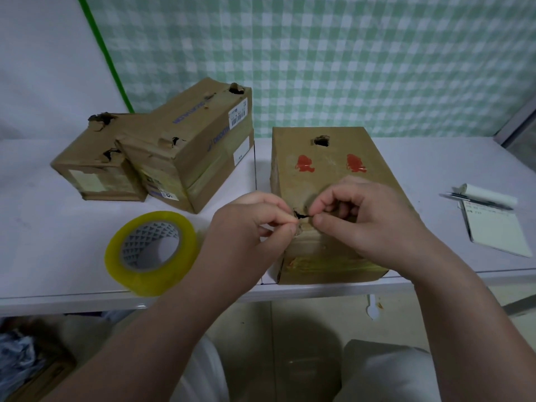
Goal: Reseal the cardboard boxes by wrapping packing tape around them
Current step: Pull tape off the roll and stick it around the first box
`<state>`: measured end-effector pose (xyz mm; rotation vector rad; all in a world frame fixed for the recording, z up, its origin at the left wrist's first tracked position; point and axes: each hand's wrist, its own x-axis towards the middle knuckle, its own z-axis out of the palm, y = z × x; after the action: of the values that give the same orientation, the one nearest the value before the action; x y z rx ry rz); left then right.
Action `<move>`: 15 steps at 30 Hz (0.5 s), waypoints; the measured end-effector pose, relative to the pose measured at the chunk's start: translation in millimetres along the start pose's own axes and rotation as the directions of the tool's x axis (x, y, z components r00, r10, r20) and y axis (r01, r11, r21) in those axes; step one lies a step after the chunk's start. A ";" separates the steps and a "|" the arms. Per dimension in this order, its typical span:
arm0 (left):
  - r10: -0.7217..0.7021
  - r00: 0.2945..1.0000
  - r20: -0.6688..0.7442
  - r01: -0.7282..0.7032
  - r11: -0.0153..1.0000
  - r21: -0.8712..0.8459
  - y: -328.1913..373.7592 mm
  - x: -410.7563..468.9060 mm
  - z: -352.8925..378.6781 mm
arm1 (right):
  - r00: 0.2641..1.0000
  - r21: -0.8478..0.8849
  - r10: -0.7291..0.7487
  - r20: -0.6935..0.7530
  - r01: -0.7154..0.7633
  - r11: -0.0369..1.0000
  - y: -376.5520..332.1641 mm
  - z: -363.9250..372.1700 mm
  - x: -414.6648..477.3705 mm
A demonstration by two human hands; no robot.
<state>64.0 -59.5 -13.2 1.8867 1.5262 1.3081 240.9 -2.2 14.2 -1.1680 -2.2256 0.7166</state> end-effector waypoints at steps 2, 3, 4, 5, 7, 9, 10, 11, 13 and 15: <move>-0.001 1.000 0.001 0.001 1.000 0.005 -1.1 1.4 0.3 | 1.000 0.005 0.001 -0.002 -0.001 1.000 0.7 0.4 -0.2; 0.001 1.000 0.000 -0.001 1.000 0.015 -1.6 2.2 0.6 | 1.000 0.006 -0.001 -0.005 0.001 1.000 1.0 0.7 -0.2; 0.001 1.000 -0.001 -0.001 1.000 0.019 -1.9 3.0 0.9 | 1.000 0.009 -0.002 -0.009 0.002 1.000 1.2 1.0 -0.3; 0.005 1.000 -0.001 -0.005 1.000 0.027 -2.1 3.5 1.2 | 1.000 0.013 -0.003 -0.012 0.003 1.000 1.4 1.1 -0.5; 0.024 1.000 -0.004 -0.023 0.998 0.061 -1.7 3.8 1.9 | 1.000 0.015 0.000 -0.004 0.000 1.000 1.2 0.7 -0.9; 0.037 0.999 -0.010 -0.036 0.996 0.082 -1.8 2.5 2.9 | 1.000 0.015 0.005 0.011 -0.005 1.000 0.7 0.4 -1.4; 0.042 0.999 -0.011 -0.041 0.995 0.088 -1.9 1.6 3.6 | 1.000 0.017 0.007 0.015 -0.007 1.000 0.5 0.2 -1.5; 0.046 0.999 -0.016 -0.044 0.994 0.096 -1.8 0.4 4.1 | 1.000 0.020 0.007 0.016 -0.007 1.000 0.7 0.2 -1.6; 0.042 0.999 -0.027 -0.039 0.993 0.107 -1.5 -1.2 5.1 | 1.000 0.036 0.000 0.013 0.000 0.999 1.4 0.2 -1.8; 0.030 0.999 -0.028 -0.027 0.994 0.107 -0.4 -1.7 6.0 | 1.000 0.060 -0.012 0.012 0.012 0.998 2.3 -0.4 -1.9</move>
<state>68.9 -59.4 -17.2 1.9693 1.6197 1.2957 243.4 -2.6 12.6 -1.1233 -2.2039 0.7818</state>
